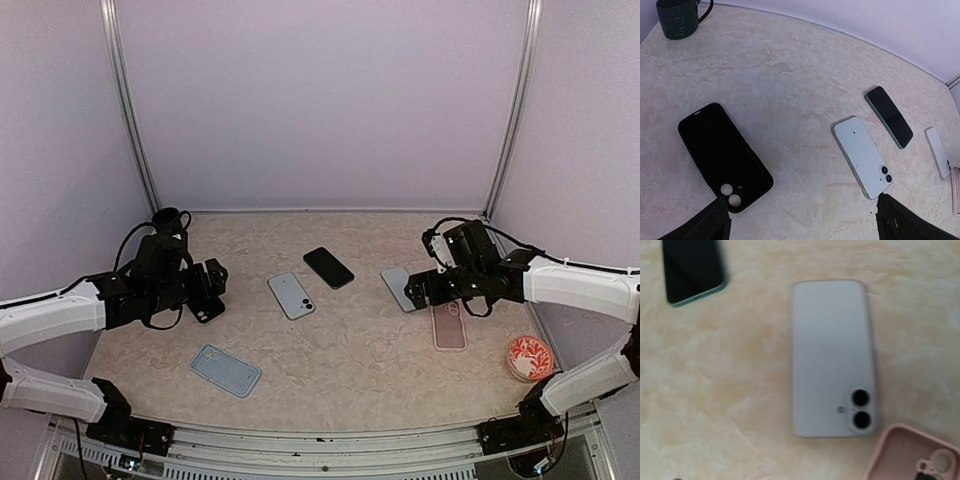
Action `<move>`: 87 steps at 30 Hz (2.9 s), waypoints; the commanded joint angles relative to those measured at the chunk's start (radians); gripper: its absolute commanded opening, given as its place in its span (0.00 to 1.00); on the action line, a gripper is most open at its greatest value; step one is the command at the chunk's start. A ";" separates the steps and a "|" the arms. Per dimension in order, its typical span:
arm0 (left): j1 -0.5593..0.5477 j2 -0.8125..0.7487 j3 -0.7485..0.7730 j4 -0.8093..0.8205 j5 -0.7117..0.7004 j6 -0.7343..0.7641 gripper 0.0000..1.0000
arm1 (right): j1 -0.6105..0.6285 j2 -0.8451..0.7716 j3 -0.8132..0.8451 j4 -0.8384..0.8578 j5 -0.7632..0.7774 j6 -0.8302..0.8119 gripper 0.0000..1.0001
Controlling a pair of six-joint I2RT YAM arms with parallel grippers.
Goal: Put the phone into the phone case
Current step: Pick up the phone at the center of the board.
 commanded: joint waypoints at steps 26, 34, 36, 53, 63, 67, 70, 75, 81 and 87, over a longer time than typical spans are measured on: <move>-0.102 0.030 0.024 -0.013 -0.034 -0.025 0.99 | 0.264 0.402 0.319 0.020 0.116 -0.073 0.99; -0.151 0.038 0.008 -0.040 -0.047 -0.074 0.99 | 0.326 0.442 0.346 0.028 0.103 -0.110 0.99; -0.162 0.038 0.004 -0.042 -0.049 -0.093 0.99 | 0.343 0.455 0.356 0.028 0.094 -0.123 1.00; -0.191 -0.085 -0.034 -0.126 -0.197 -0.207 0.99 | 0.502 0.644 0.563 0.070 0.131 -0.140 0.99; -0.191 -0.128 -0.056 -0.129 -0.231 -0.251 0.99 | 0.499 0.901 0.845 -0.026 0.224 0.005 1.00; -0.191 -0.137 -0.061 -0.130 -0.227 -0.247 0.99 | 0.487 0.953 0.884 -0.021 0.255 0.066 1.00; -0.191 -0.142 -0.067 -0.130 -0.223 -0.244 0.99 | 0.469 0.960 0.869 -0.003 0.260 0.109 0.99; -0.191 -0.161 -0.079 -0.133 -0.230 -0.236 0.99 | 0.436 0.962 0.826 0.045 0.188 0.139 1.00; -0.191 -0.178 -0.069 -0.146 -0.243 -0.234 0.99 | 0.424 0.980 0.832 0.050 0.181 0.140 0.99; -0.191 -0.174 -0.024 -0.167 -0.251 -0.200 0.99 | 0.419 0.998 0.857 0.042 0.177 0.149 0.99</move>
